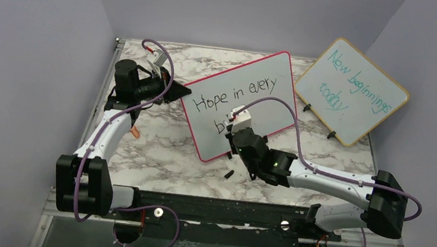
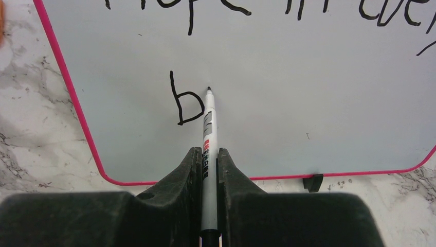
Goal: Write a sentence on the whiteboard
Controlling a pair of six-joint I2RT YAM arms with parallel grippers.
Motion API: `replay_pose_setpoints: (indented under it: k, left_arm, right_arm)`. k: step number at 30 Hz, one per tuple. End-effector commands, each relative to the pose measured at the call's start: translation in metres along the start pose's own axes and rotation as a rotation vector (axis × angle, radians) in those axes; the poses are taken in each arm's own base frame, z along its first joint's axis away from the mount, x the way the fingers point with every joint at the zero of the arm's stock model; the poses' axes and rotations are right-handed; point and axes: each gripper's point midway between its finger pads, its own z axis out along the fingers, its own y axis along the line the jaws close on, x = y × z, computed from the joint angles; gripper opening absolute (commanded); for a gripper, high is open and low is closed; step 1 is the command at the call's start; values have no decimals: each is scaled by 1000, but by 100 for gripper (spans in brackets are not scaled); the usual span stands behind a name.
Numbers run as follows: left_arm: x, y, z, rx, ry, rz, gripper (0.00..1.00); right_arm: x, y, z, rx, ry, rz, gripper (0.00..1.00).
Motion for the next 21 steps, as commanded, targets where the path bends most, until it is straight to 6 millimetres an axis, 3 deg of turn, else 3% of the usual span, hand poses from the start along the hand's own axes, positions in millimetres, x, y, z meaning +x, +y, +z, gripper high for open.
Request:
replay_pose_setpoints:
  k: [1,21]
  left_arm:
    - [40,41,1,-159,86,-6,0]
    - [39,41,1,-157,85,-7,0]
  right_arm:
    - [3,-2,5,21,7,4,1]
    - [41,-4,-4,1,147,-20,1]
